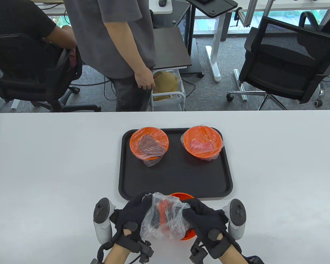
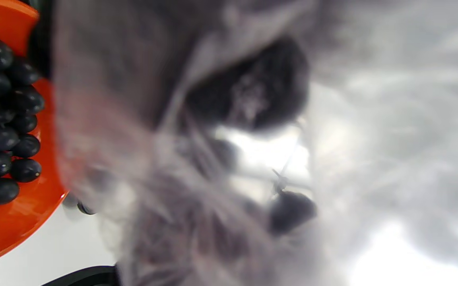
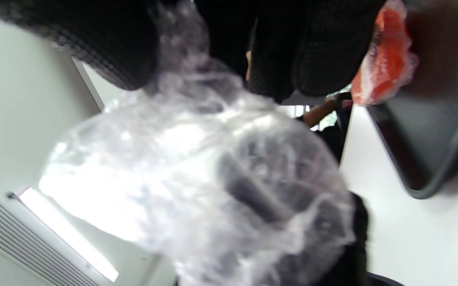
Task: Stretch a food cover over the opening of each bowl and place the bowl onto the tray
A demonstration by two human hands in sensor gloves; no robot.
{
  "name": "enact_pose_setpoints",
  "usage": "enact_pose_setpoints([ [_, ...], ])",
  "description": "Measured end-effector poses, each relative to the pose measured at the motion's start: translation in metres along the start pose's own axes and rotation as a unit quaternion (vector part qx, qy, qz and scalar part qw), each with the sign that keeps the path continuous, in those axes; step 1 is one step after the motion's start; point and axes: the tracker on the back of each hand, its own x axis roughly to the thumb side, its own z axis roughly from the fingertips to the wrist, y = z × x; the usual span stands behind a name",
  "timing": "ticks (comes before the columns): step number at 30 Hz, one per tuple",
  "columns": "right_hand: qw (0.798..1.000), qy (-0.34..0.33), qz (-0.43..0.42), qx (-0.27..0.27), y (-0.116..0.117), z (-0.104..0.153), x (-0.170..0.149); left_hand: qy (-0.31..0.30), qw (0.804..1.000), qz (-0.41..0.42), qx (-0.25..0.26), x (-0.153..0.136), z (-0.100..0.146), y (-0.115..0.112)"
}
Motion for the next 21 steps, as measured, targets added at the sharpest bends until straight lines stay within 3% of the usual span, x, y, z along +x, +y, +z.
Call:
enact_pose_setpoints([
  [6,0.995,-0.020,-0.093,-0.030,-0.005,0.002,-0.002,0.025,1.000,-0.001,-0.013,-0.010,-0.001,-0.008],
  [14,0.994,-0.002,0.019,-0.104,-0.016,0.012,0.001,0.017,0.998,0.046,0.029,-0.011,0.005,0.001],
  [21,0.974,0.019,0.122,-0.192,-0.020,0.026,0.003,-0.012,0.992,0.085,0.088,-0.009,0.013,0.006],
])
